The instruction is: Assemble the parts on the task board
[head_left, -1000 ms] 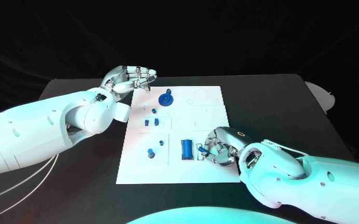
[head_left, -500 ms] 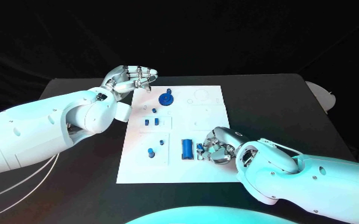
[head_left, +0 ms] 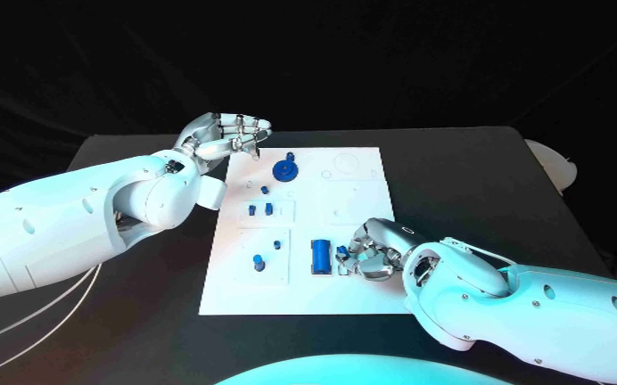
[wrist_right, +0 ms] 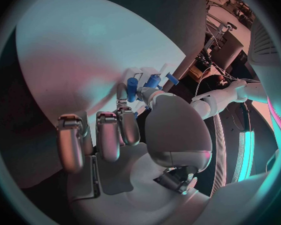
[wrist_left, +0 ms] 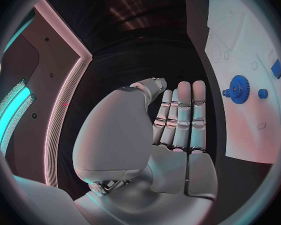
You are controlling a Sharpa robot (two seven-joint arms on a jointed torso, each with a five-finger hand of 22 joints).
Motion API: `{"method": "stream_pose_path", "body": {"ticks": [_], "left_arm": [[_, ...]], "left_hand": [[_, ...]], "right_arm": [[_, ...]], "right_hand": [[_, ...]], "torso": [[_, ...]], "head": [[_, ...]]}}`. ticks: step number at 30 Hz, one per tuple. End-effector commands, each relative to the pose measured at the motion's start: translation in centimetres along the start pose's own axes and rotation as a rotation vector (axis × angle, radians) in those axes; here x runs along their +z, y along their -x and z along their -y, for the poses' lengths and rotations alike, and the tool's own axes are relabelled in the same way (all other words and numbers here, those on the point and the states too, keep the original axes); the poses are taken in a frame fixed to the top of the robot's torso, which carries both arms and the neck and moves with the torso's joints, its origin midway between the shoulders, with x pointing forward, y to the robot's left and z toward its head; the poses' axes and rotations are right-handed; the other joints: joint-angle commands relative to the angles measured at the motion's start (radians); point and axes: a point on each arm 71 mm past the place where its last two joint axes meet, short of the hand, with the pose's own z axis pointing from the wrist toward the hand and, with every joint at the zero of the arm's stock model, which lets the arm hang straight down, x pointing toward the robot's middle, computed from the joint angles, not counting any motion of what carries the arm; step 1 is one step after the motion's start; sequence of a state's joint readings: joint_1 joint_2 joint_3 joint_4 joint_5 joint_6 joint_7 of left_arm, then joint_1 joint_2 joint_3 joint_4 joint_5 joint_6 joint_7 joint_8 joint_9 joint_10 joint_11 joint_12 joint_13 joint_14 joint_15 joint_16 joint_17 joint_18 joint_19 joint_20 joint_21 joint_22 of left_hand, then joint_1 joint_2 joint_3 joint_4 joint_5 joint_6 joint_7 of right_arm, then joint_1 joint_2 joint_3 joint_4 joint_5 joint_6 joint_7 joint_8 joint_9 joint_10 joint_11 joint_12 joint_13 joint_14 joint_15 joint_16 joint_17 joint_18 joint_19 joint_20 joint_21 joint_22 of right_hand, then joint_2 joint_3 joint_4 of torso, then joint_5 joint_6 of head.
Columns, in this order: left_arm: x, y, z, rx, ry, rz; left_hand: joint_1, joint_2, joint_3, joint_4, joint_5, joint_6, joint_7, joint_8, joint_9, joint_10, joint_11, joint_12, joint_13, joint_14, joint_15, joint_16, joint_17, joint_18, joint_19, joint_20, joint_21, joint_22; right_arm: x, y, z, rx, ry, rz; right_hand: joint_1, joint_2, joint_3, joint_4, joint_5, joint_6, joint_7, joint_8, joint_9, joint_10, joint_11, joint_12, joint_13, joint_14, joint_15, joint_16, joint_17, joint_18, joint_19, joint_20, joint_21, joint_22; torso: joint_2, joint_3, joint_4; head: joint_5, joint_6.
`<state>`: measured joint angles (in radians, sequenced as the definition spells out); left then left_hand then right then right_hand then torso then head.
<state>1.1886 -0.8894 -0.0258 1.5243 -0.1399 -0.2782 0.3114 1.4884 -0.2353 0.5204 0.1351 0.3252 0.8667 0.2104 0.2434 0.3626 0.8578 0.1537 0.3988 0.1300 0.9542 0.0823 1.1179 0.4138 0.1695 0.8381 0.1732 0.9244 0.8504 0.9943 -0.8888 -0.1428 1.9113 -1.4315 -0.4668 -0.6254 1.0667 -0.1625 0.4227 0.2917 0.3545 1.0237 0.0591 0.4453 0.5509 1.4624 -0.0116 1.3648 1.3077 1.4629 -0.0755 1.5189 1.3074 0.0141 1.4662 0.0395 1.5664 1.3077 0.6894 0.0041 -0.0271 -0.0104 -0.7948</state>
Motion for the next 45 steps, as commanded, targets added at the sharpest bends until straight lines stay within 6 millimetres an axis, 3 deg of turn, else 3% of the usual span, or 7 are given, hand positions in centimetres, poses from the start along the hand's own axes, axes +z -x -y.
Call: {"method": "stream_pose_path", "body": {"ticks": [1,6,20,39,43,44,45], "left_arm": [[0.0,-0.3,0.1,-0.01,-0.001,-0.022],[0.0,-0.2,0.1,-0.01,0.001,-0.023],[0.0,-0.1,0.1,-0.009,0.004,-0.021],[0.0,0.0,0.0,-0.008,0.004,-0.019],[-0.1,0.0,0.0,-0.008,0.005,-0.018],[-0.1,0.0,0.0,-0.008,0.005,-0.018],[-0.1,0.0,0.0,-0.008,0.005,-0.018]], "left_hand": [[-0.007,-0.001,0.006,0.001,0.003,-0.003,0.0,0.004,-0.001,-0.008,0.002,0.006,-0.002,-0.007,-0.002,0.003,-0.001,0.014,-0.008,0.0,-0.002,0.001],[-0.007,-0.001,0.006,0.001,0.003,-0.003,0.0,0.004,-0.001,-0.008,0.002,0.006,-0.002,-0.007,-0.002,0.003,-0.001,0.014,-0.008,0.0,-0.002,0.001],[-0.011,-0.001,0.005,0.002,0.003,-0.004,0.001,0.004,-0.002,-0.011,0.003,0.006,-0.003,-0.008,-0.001,0.003,-0.002,0.014,-0.009,0.001,-0.002,0.001],[-0.013,0.0,0.005,0.003,0.003,-0.005,0.001,0.004,-0.002,-0.013,0.003,0.006,-0.003,-0.009,0.0,0.004,-0.003,0.014,-0.009,0.001,-0.003,0.001],[-0.013,0.0,0.005,0.003,0.003,-0.005,0.001,0.004,-0.002,-0.013,0.003,0.006,-0.003,-0.009,0.0,0.004,-0.003,0.014,-0.009,0.001,-0.003,0.001],[-0.013,0.0,0.005,0.003,0.003,-0.005,0.001,0.004,-0.002,-0.013,0.003,0.006,-0.003,-0.009,0.0,0.004,-0.003,0.014,-0.009,0.001,-0.003,0.001],[-0.013,0.0,0.005,0.003,0.003,-0.005,0.001,0.004,-0.002,-0.013,0.003,0.006,-0.003,-0.009,0.0,0.004,-0.003,0.014,-0.009,0.001,-0.003,0.001]], "right_arm": [[-0.1,-0.4,-0.4,-0.016,0.021,-0.02],[-0.2,-0.3,-0.4,-0.02,0.03,-0.012],[-0.5,0.0,-0.4,-0.031,0.052,0.018],[-1.1,0.3,-0.2,-0.042,0.062,0.025],[-1.2,0.3,0.0,-0.055,0.07,0.005],[-1.2,0.3,0.0,-0.057,0.071,0.002],[-1.3,0.2,0.1,-0.061,0.074,-0.003]], "right_hand": [[-0.019,-0.001,-0.013,0.0,0.012,0.004,0.0,0.005,0.002,0.016,-0.002,0.004,0.132,0.086,-0.001,0.006,0.149,-0.014,0.105,-0.006,0.004,0.263],[-0.052,-0.009,-0.041,0.001,0.049,0.004,-0.001,0.008,0.004,0.017,-0.003,0.004,0.133,0.086,-0.001,0.007,0.149,-0.014,0.105,-0.007,0.004,0.263],[-0.104,-0.01,-0.086,0.003,0.035,0.003,-0.004,0.012,0.006,0.017,-0.005,0.004,0.134,0.086,-0.003,0.007,0.149,-0.014,0.105,-0.008,0.004,0.263],[-0.09,-0.005,-0.088,-0.003,0.039,0.001,-0.005,0.013,0.007,0.018,-0.007,0.005,0.136,0.086,-0.005,0.007,0.151,-0.014,0.105,-0.009,0.004,0.263],[0.02,-0.015,-0.076,-0.034,-0.018,-0.004,-0.006,0.016,0.01,0.017,-0.008,0.002,0.135,0.086,-0.007,0.007,0.151,-0.014,0.105,-0.011,0.004,0.263],[0.058,-0.016,-0.072,-0.039,-0.076,-0.007,-0.005,0.016,0.009,0.016,-0.008,0.001,0.135,0.087,-0.006,0.007,0.152,-0.014,0.105,-0.012,0.004,0.263],[0.072,-0.017,-0.07,-0.039,-0.104,-0.006,-0.006,0.016,0.009,0.016,-0.007,0.001,0.135,0.086,-0.006,0.007,0.151,-0.014,0.105,-0.011,0.004,0.263]], "torso": [[-0.001,-0.0008,-0.0001],[-0.001,-0.0004,-0.0004],[0.0,0.0006,-0.0005],[0.0,0.0002,0.0003],[-0.001,-0.0007,0.0],[-0.001,-0.0007,-0.0001],[-0.001,-0.0006,-0.0002]], "head": [[0.001,-0.001],[0.002,-0.001],[0.003,0.0],[0.001,0.001],[0.001,0.001],[0.002,0.0],[0.003,0.0]]}}
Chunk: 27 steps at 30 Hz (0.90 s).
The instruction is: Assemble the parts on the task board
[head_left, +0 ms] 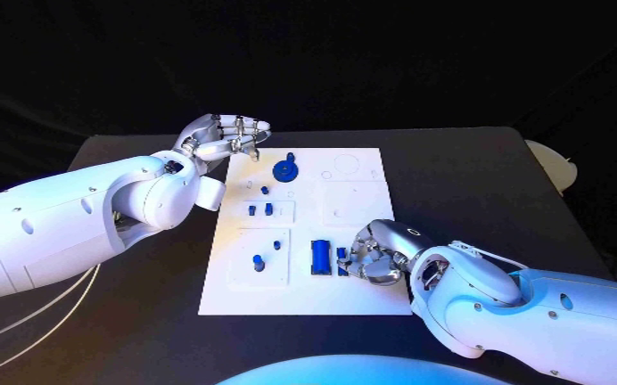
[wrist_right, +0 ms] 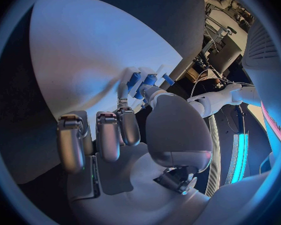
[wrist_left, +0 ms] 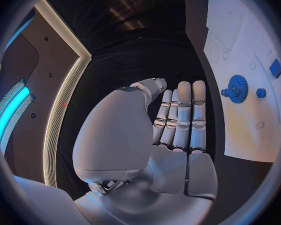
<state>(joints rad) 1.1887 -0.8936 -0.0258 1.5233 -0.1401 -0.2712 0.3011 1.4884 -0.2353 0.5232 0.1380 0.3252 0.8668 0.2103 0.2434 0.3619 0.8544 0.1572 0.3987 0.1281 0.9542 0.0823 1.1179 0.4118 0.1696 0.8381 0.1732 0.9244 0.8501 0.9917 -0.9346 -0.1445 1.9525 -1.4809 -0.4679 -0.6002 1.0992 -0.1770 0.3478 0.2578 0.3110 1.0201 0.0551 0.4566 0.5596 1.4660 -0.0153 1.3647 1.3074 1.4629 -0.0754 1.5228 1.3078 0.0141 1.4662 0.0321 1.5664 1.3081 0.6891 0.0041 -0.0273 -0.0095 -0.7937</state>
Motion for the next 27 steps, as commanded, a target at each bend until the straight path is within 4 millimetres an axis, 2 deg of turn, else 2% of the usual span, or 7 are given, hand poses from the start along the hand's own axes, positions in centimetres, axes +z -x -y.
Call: {"method": "stream_pose_path", "body": {"ticks": [1,11,17,27], "left_arm": [[0.0,-0.15,0.11,-0.007,-0.006,-0.015],[-0.02,-0.1,0.1,-0.007,-0.005,-0.015],[-0.03,-0.06,0.1,-0.006,-0.004,-0.013],[-0.04,-0.04,0.09,-0.006,-0.003,-0.013]], "left_hand": [[-0.013,0.0,0.003,0.001,0.003,-0.005,0.001,0.004,-0.001,-0.009,0.0,0.007,-0.001,-0.009,0.0,0.004,-0.001,0.014,-0.009,0.001,-0.003,0.001],[-0.013,0.0,0.003,0.001,0.003,-0.006,0.001,0.004,-0.001,-0.01,0.0,0.007,-0.001,-0.01,0.0,0.003,-0.001,0.014,-0.01,0.001,-0.003,0.001],[-0.013,0.0,0.003,0.001,0.003,-0.006,0.001,0.004,-0.001,-0.01,0.0,0.007,-0.001,-0.01,0.0,0.003,-0.001,0.014,-0.01,0.001,-0.003,0.001],[-0.013,0.0,0.003,0.001,0.003,-0.006,0.001,0.004,-0.001,-0.01,0.0,0.007,-0.001,-0.01,0.0,0.003,-0.001,0.014,-0.01,0.001,-0.003,0.001]], "right_arm": [[-0.2,-0.18,-0.16,-0.031,0.037,-0.03],[-0.38,-0.17,-0.12,-0.029,0.048,-0.038],[-0.31,-0.18,-0.07,-0.029,0.046,-0.039],[0.09,-0.39,0.12,-0.046,0.034,-0.057]], "right_hand": [[0.053,-0.005,0.005,-0.004,-0.08,-0.003,-0.001,0.004,-0.001,0.013,-0.004,0.001,0.136,0.087,-0.005,0.003,0.152,-0.014,0.105,-0.003,0.004,0.263],[0.064,-0.011,-0.004,0.013,-0.111,-0.001,0.001,0.004,-0.003,0.013,-0.002,0.001,0.137,0.087,-0.004,0.004,0.153,-0.014,0.105,-0.002,0.004,0.263],[0.058,-0.008,-0.009,0.028,-0.114,0.0,0.001,0.004,-0.004,0.014,-0.001,0.001,0.137,0.087,-0.003,0.004,0.153,-0.014,0.105,-0.001,0.004,0.263],[0.061,-0.005,-0.008,0.029,-0.114,0.0,0.001,0.004,-0.004,0.014,-0.002,0.002,0.138,0.087,-0.003,0.004,0.154,-0.014,0.105,-0.001,0.004,0.263]], "torso": [[0.0,-0.0005,-0.0004],[-0.001,-0.0003,0.0003],[0.0,-0.0008,0.0005],[0.0,-0.0006,0.0001]], "head": [[0.002,-0.001],[0.003,-0.001],[0.003,-0.002],[0.005,-0.004]]}}
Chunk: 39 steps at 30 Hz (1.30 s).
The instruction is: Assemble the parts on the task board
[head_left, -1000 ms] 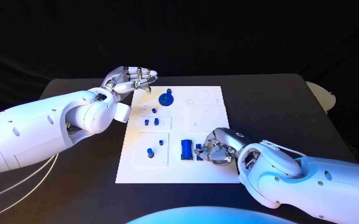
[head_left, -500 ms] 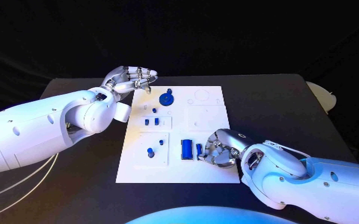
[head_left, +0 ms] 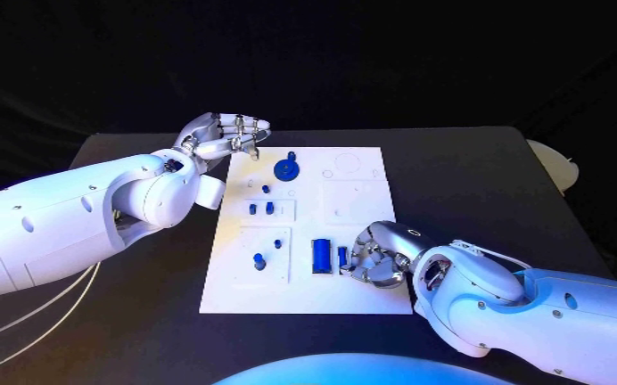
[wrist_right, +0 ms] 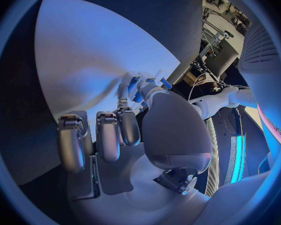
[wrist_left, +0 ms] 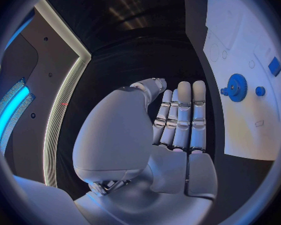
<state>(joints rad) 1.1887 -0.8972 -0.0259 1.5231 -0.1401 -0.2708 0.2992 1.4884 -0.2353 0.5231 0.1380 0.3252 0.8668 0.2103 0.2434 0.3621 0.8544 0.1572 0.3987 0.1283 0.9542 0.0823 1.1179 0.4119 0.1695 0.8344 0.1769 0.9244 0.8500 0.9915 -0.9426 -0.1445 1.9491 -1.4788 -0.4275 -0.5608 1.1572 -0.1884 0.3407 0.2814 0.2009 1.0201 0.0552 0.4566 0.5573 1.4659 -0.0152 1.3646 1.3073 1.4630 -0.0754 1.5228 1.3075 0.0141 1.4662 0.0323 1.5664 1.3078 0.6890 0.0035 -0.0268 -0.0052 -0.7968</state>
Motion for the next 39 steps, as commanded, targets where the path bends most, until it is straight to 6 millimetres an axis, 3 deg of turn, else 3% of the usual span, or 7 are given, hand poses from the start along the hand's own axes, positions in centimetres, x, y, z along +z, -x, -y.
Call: {"method": "stream_pose_path", "body": {"ticks": [1,18,26,29,32,35,39], "left_arm": [[0.0,-0.2,0.1,-0.007,-0.006,-0.016],[0.1,-0.3,0.1,-0.007,-0.005,-0.018],[0.1,-0.3,-0.1,-0.006,-0.003,-0.018],[0.1,-0.3,-0.2,-0.006,-0.002,-0.017],[0.1,-0.3,-0.3,-0.011,-0.005,-0.01],[0.1,-0.3,-0.4,-0.02,-0.013,0.0],[0.2,-0.1,-0.8,-0.042,-0.02,0.023]], "left_hand": [[-0.013,0.0,0.003,0.001,0.003,-0.006,0.001,0.004,-0.002,-0.01,0.0,0.007,-0.002,-0.01,0.0,0.003,-0.002,0.014,-0.006,-0.002,-0.003,0.001],[-0.013,0.0,0.003,0.001,0.003,-0.006,0.001,0.004,-0.002,-0.01,0.0,0.007,-0.002,-0.01,0.0,0.003,-0.002,0.014,-0.006,-0.002,-0.003,0.001],[-0.014,0.002,0.005,0.001,0.004,-0.006,0.002,0.005,-0.002,-0.012,0.0,0.008,-0.002,-0.012,0.0,0.003,-0.003,0.014,-0.007,-0.002,-0.005,0.001],[-0.014,0.002,0.005,0.001,0.004,-0.006,0.002,0.005,-0.002,-0.012,0.0,0.008,-0.002,-0.012,0.0,0.003,-0.003,0.014,-0.007,-0.002,-0.005,0.001],[-0.019,0.002,0.004,0.003,0.003,-0.008,0.002,0.006,-0.002,-0.012,0.0,0.01,-0.002,-0.013,0.001,0.004,-0.005,0.014,-0.008,-0.001,-0.006,0.001],[-0.029,0.002,0.001,0.01,0.002,-0.011,0.002,0.006,-0.003,-0.012,0.001,0.014,-0.003,-0.014,0.002,0.006,-0.007,0.013,-0.01,0.001,-0.01,-0.001],[-0.052,-0.001,-0.011,0.027,-0.001,-0.018,0.0,0.008,-0.004,-0.01,0.0,0.027,-0.002,-0.033,0.004,-0.006,-0.018,0.013,-0.022,0.006,-0.038,-0.016]], "right_arm": [[0.2,-0.3,0.0,-0.024,0.005,-0.025],[0.6,-0.1,0.0,-0.043,0.009,0.003],[0.2,1.6,0.1,0.031,0.067,0.093],[0.2,2.5,0.2,0.063,0.099,0.127],[0.5,3.6,0.6,0.122,0.137,0.171],[1.1,4.7,1.4,0.221,0.159,0.211],[2.5,6.6,3.0,0.394,0.164,0.255]], "right_hand": [[0.005,0.007,-0.001,0.005,-0.004,0.0,0.0,0.004,-0.002,0.014,-0.002,0.002,0.138,0.087,-0.003,0.004,0.154,-0.014,0.105,-0.001,0.004,0.263],[0.036,0.014,0.005,-0.001,-0.006,0.001,-0.002,0.006,-0.001,0.016,-0.004,0.006,0.141,0.087,-0.005,0.005,0.155,-0.014,0.105,-0.002,0.004,0.263],[0.021,0.005,-0.01,0.009,0.0,-0.011,0.005,-0.001,-0.005,0.004,0.001,-0.019,0.127,0.085,-0.002,0.001,0.146,-0.014,0.105,-0.001,0.004,0.263],[0.015,-0.008,-0.026,0.009,-0.001,-0.034,0.016,-0.014,-0.01,-0.012,0.011,-0.048,0.11,0.083,0.005,-0.004,0.137,-0.014,0.105,0.004,0.004,0.263],[0.015,-0.008,-0.029,0.009,-0.002,-0.038,0.018,-0.016,-0.011,-0.016,0.012,-0.053,0.107,0.082,0.007,-0.004,0.136,-0.014,0.105,0.005,0.004,0.263],[0.028,0.004,-0.031,0.007,0.006,-0.071,0.033,-0.039,-0.021,-0.049,0.025,-0.114,0.071,0.073,0.018,-0.024,0.097,-0.014,0.105,0.015,0.004,0.263],[0.077,0.015,-0.02,-0.001,0.017,-0.103,0.047,-0.056,-0.026,-0.129,0.038,-0.252,-0.012,0.044,0.028,-0.079,-0.006,0.016,0.046,0.025,-0.13,0.22]], "torso": [[0.0,0.0001,-0.0007],[-0.001,0.0003,-0.0013],[-0.005,-0.0004,-0.001],[-0.007,-0.0013,-0.0011],[-0.013,-0.0038,-0.001],[-0.021,-0.0071,-0.0023],[-0.035,-0.0127,-0.0038]], "head": [[0.0,-0.002],[-0.001,0.001],[-0.001,0.007],[-0.001,0.012],[-0.002,0.016],[-0.002,0.022],[-0.004,0.048]]}}
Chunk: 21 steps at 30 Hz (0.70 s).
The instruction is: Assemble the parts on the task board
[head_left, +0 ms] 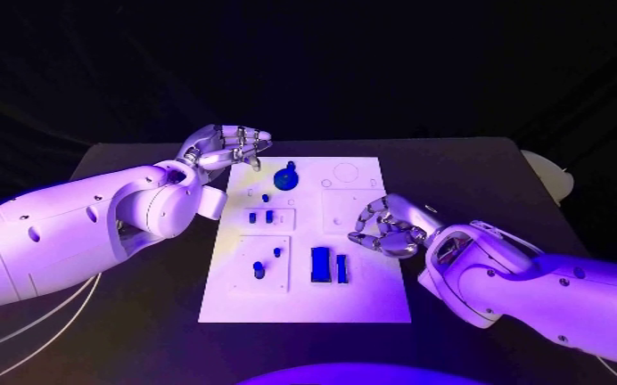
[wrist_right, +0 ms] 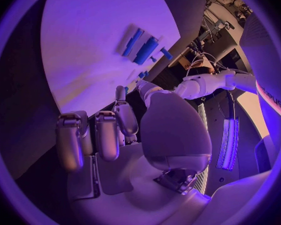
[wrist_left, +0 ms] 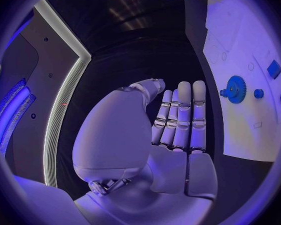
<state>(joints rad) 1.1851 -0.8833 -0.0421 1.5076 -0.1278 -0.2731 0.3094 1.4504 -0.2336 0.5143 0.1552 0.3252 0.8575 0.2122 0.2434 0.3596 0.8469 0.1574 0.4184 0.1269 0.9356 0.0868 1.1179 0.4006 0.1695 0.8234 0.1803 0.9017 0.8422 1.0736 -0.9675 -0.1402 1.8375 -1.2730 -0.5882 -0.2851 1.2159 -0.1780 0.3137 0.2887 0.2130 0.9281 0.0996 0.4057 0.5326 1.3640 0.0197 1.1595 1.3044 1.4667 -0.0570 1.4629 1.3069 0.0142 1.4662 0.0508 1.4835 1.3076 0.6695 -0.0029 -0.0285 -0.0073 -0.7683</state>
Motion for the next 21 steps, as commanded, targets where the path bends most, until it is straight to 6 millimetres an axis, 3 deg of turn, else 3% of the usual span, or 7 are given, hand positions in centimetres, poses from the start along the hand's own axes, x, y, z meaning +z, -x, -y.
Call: {"method": "stream_pose_path", "body": {"ticks": [1,8,13,17,19,20,21], "left_arm": [[0.1,0.1,-0.1,-0.041,-0.033,0.024],[0.9,1.0,-1.0,-0.092,-0.042,0.102],[1.8,2.3,-1.9,-0.141,-0.051,0.19],[2.8,3.1,-2.6,-0.169,-0.062,0.248],[3.2,3.3,-2.8,-0.176,-0.066,0.264],[3.3,3.3,-2.9,-0.177,-0.068,0.269],[3.4,3.4,-2.9,-0.179,-0.07,0.274]], "left_hand": [[-0.018,-0.003,-0.006,0.014,-0.002,-0.01,-0.002,0.009,-0.002,-0.002,-0.001,0.012,-0.001,-0.02,0.0,-0.013,-0.013,0.013,-0.014,0.003,-0.026,-0.015],[-0.032,-0.005,-0.037,0.047,-0.006,-0.016,-0.007,0.024,0.0,0.02,-0.004,0.041,-0.003,-0.063,0.005,-0.142,-0.085,0.013,-0.041,0.02,-0.162,-0.103],[-0.025,-0.012,-0.041,0.067,-0.007,-0.016,-0.016,0.039,0.004,0.064,-0.009,0.041,-0.015,-0.069,0.011,-0.289,-0.147,0.012,-0.051,0.044,-0.284,-0.187],[-0.023,-0.01,-0.031,0.079,-0.006,-0.011,-0.02,0.047,0.006,0.087,-0.012,0.023,-0.027,-0.087,0.014,-0.365,-0.172,0.001,-0.083,0.06,-0.353,-0.231],[-0.02,-0.02,-0.025,0.094,-0.011,-0.061,-0.047,0.019,-0.011,0.072,0.021,-0.078,-0.064,-0.168,0.059,-0.525,-0.223,-0.014,-0.154,0.102,-0.511,-0.341],[0.001,-0.008,-0.045,0.094,-0.007,-0.052,-0.05,0.014,-0.031,0.121,0.013,-0.188,-0.059,-0.099,0.069,-0.639,-0.249,0.006,-0.073,0.115,-0.646,-0.475],[-0.001,-0.004,-0.056,0.1,-0.009,-0.054,-0.049,0.008,-0.042,0.123,0.025,-0.225,-0.064,-0.12,0.068,-0.694,-0.261,-0.008,-0.065,0.11,-0.691,-0.515]], "right_arm": [[1.3,1.7,0.8,0.283,0.048,0.079],[5.2,4.7,4.2,0.519,0.01,0.162],[8.1,6.5,5.9,0.63,0.022,0.22],[10.2,7.3,7.0,0.7,0.03,0.26],[10.9,7.6,7.3,0.72,0.034,0.274],[11.2,7.7,7.4,0.728,0.036,0.279],[11.5,7.7,7.5,0.734,0.037,0.282]], "right_hand": [[0.038,0.01,0.014,-0.013,0.002,-0.023,0.009,-0.011,-0.003,-0.073,0.008,-0.125,-0.057,0.023,0.014,-0.052,-0.057,0.03,0.018,0.01,-0.111,0.199],[0.147,0.013,0.069,-0.033,-0.01,-0.113,0.054,-0.059,-0.016,-0.328,0.051,-0.607,-0.417,-0.22,0.049,-0.54,-0.634,0.16,-0.317,0.043,-0.906,-0.133],[0.176,0.007,0.127,-0.03,-0.035,-0.119,0.077,-0.085,-0.037,-0.407,0.085,-0.792,-0.594,-0.35,0.088,-0.737,-0.714,0.159,-0.413,0.076,-1.079,-0.256],[0.188,-0.001,0.173,-0.035,-0.054,-0.126,0.099,-0.118,-0.06,-0.425,0.117,-0.916,-0.739,-0.511,0.145,-0.937,-0.81,0.146,-0.535,0.115,-1.227,-0.371],[0.181,-0.001,0.186,-0.052,-0.054,-0.12,0.118,-0.145,-0.082,-0.385,0.132,-0.981,-0.855,-0.522,0.157,-1.033,-0.872,0.154,-0.544,0.146,-1.312,-0.474],[0.174,0.004,0.189,-0.059,-0.053,-0.116,0.111,-0.156,-0.092,-0.387,0.132,-1.017,-0.908,-0.529,0.171,-1.075,-0.9,0.165,-0.533,0.155,-1.341,-0.521],[0.174,0.004,0.189,-0.059,-0.053,-0.116,0.111,-0.156,-0.092,-0.387,0.132,-1.017,-0.908,-0.529,0.171,-1.075,-0.9,0.165,-0.533,0.155,-1.341,-0.521]], "torso": [[-0.019,-0.0078,-0.003],[-0.044,-0.0186,-0.0086],[-0.058,-0.0161,-0.0134],[-0.068,-0.0133,-0.0142],[-0.07,-0.0112,-0.0147],[-0.07,-0.0103,-0.015],[-0.07,-0.0092,-0.0153]], "head": [[-0.003,0.024],[-0.005,0.079],[-0.006,0.129],[-0.005,0.158],[-0.004,0.167],[-0.003,0.171],[-0.002,0.174]]}}
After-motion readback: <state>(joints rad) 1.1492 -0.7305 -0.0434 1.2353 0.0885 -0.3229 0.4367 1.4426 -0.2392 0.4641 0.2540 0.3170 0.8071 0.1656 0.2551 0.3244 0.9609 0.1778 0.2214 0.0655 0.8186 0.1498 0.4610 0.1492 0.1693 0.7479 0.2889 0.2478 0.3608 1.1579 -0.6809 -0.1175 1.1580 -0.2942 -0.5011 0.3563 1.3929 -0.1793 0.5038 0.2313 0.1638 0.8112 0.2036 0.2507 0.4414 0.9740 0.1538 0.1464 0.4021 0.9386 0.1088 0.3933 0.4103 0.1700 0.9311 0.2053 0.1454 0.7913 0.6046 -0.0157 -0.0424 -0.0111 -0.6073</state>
